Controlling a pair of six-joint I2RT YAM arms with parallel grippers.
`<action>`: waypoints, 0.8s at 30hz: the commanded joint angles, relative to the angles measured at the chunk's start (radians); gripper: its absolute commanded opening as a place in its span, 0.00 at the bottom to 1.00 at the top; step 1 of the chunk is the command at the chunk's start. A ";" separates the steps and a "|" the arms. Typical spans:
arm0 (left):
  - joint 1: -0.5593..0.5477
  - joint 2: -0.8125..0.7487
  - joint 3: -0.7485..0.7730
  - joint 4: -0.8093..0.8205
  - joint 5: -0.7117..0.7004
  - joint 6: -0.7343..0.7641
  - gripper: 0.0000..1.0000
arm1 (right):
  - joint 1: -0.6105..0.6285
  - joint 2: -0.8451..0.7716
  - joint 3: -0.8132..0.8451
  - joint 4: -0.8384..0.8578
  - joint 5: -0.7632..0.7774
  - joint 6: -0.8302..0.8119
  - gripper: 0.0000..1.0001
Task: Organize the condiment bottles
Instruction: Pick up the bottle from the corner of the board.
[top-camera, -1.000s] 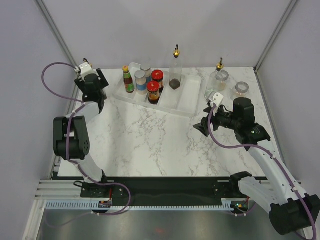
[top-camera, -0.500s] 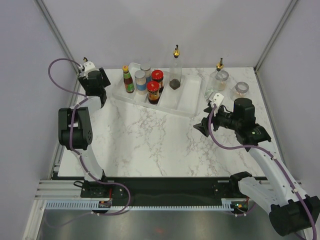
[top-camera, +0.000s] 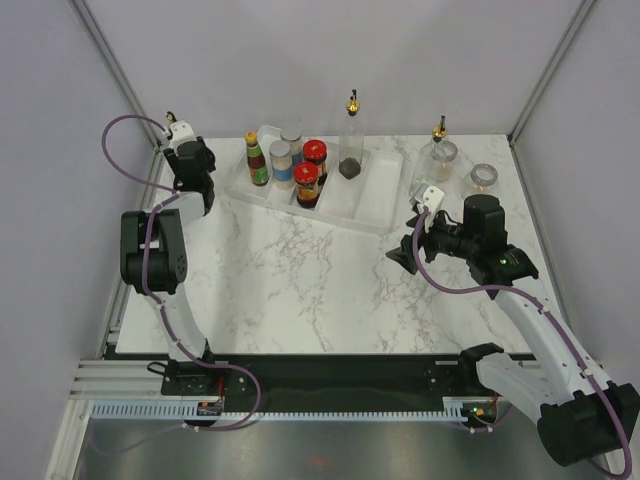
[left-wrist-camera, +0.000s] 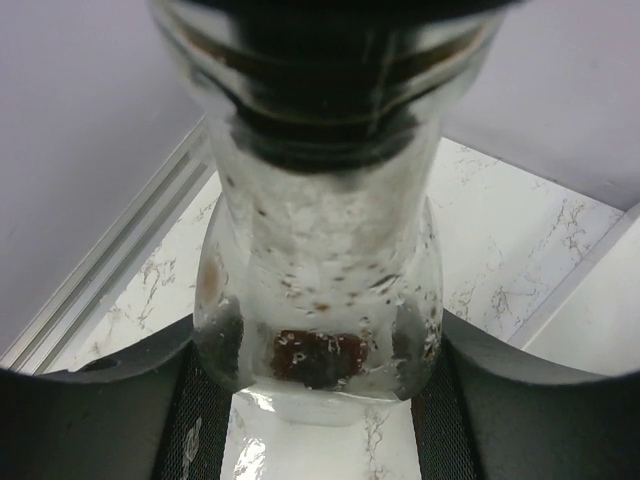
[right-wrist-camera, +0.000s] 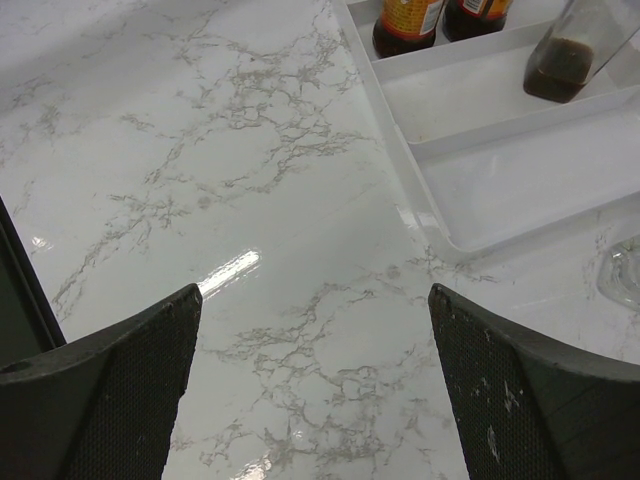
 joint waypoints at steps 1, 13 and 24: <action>0.008 -0.086 -0.056 0.120 -0.004 0.027 0.02 | -0.003 -0.009 0.025 0.012 -0.016 -0.025 0.98; -0.059 -0.412 -0.364 0.045 0.019 -0.117 0.02 | -0.002 -0.058 0.008 0.041 0.025 -0.019 0.98; -0.268 -0.779 -0.595 -0.059 0.038 -0.165 0.02 | -0.033 -0.064 0.011 0.071 0.151 0.033 0.98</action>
